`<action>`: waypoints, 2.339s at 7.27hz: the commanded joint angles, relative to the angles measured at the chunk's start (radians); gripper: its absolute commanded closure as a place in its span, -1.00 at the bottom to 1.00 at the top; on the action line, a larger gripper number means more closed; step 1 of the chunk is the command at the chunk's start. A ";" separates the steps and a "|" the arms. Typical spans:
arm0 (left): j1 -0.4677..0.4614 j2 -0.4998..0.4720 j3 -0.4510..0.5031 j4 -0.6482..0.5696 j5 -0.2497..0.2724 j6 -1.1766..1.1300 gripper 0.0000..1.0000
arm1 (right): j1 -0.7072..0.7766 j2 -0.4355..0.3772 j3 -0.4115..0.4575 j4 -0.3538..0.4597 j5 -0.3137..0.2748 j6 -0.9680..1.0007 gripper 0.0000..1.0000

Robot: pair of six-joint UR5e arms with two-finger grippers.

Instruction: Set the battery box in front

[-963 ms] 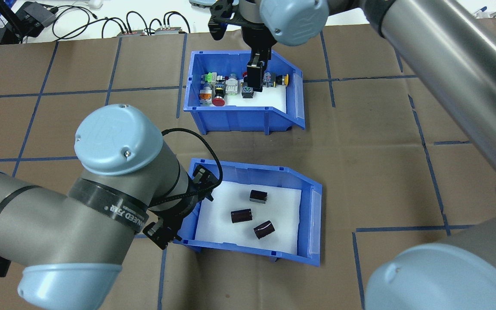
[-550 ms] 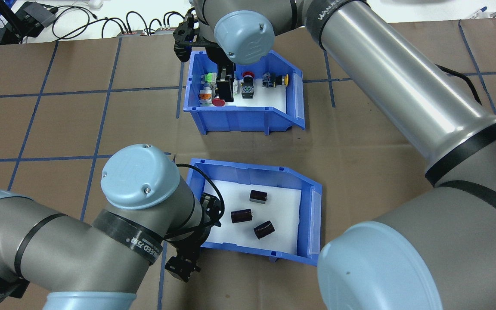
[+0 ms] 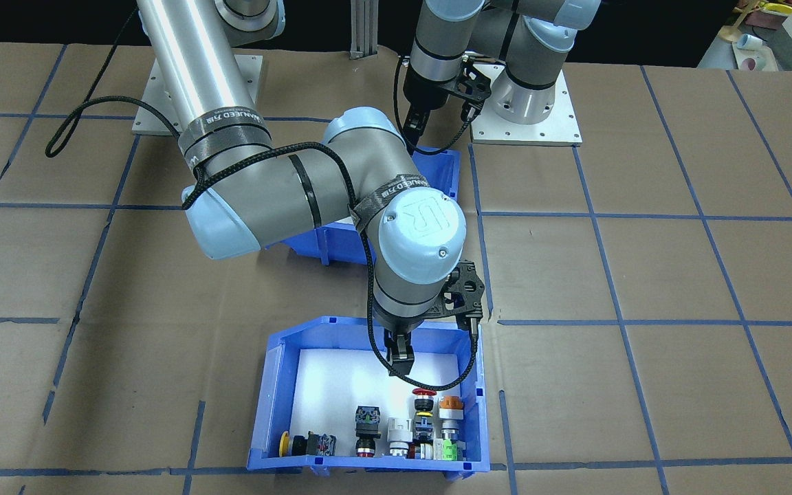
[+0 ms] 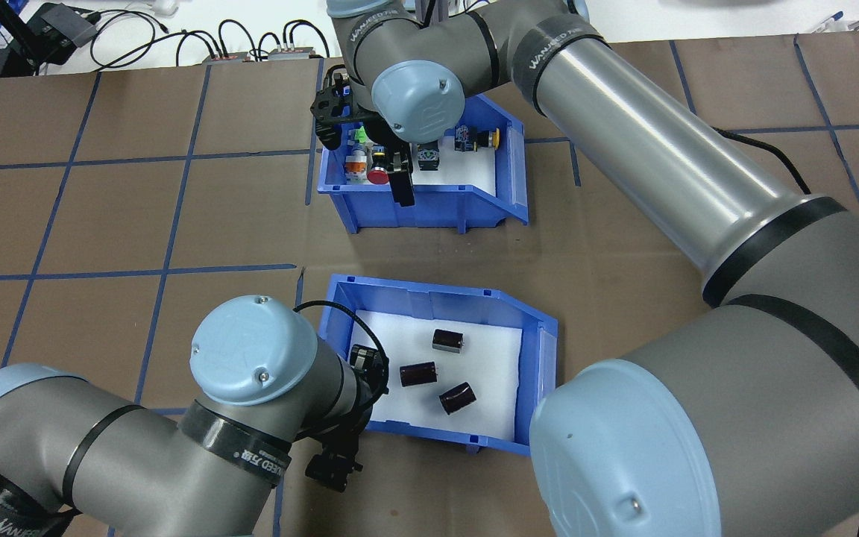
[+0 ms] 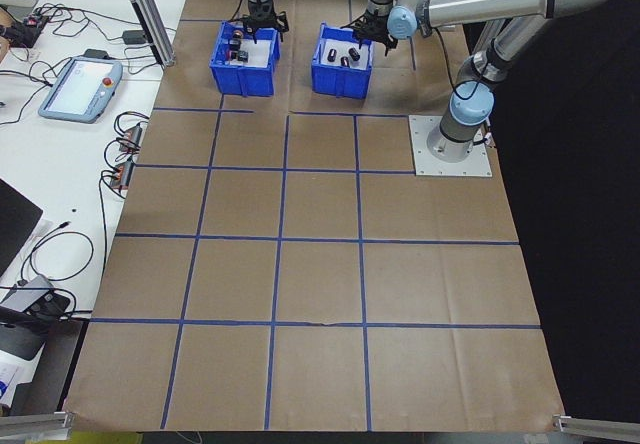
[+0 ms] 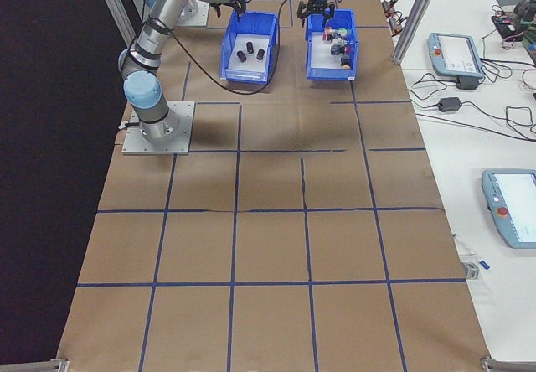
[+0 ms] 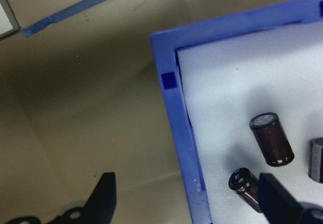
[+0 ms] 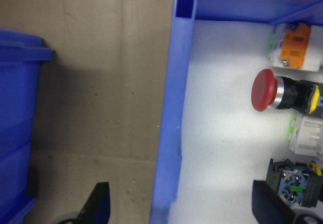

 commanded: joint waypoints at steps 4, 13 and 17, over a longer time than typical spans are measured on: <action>-0.019 -0.060 -0.069 0.146 -0.058 -0.037 -0.97 | 0.018 0.012 0.050 -0.051 0.010 0.109 -0.55; -0.040 -0.073 -0.065 0.321 -0.042 -0.030 1.00 | -0.121 -0.109 0.042 -0.029 -0.074 -0.008 0.90; 0.214 -0.050 -0.017 0.285 -0.047 0.007 1.00 | -0.413 -0.316 0.270 -0.049 -0.076 -0.305 0.90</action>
